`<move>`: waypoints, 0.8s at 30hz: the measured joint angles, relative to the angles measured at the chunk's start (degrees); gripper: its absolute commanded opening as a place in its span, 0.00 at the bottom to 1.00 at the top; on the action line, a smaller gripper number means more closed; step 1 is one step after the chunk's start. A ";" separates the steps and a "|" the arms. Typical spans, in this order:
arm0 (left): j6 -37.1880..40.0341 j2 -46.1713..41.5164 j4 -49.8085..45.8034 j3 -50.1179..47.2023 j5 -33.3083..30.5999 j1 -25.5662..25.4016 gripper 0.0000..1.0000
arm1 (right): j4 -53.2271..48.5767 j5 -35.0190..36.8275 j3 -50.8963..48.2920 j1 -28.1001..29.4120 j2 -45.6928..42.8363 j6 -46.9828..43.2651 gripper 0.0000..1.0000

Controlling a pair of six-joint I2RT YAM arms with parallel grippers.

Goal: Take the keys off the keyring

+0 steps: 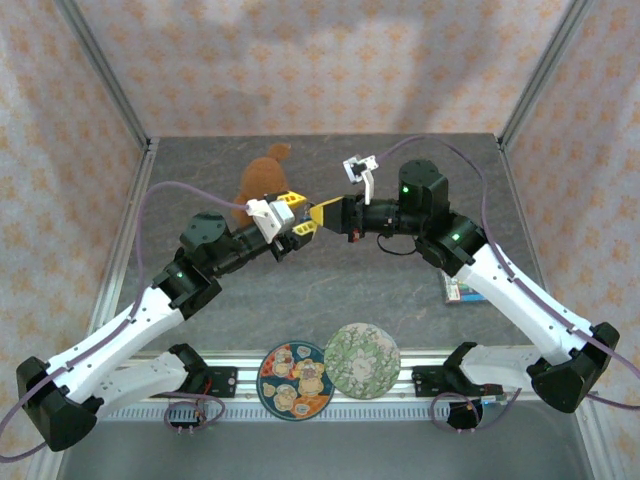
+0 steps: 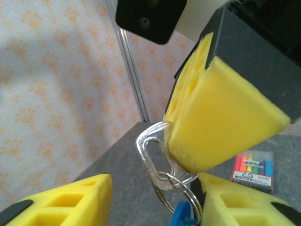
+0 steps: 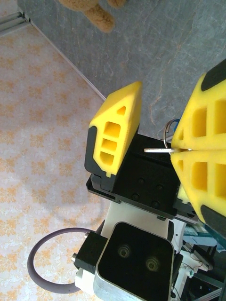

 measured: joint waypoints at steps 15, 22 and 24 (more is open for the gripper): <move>1.53 0.44 2.95 -0.94 -0.31 -0.83 0.29 | 2.19 -0.20 0.00 -0.72 -1.16 1.27 0.00; 1.97 0.61 5.42 -1.14 -1.77 -1.46 0.45 | 2.78 -0.24 -0.02 -0.72 -1.16 1.95 0.00; 1.95 0.79 6.19 -1.14 -2.05 -1.60 0.45 | 2.80 -0.28 -0.02 -0.72 -1.16 1.99 0.00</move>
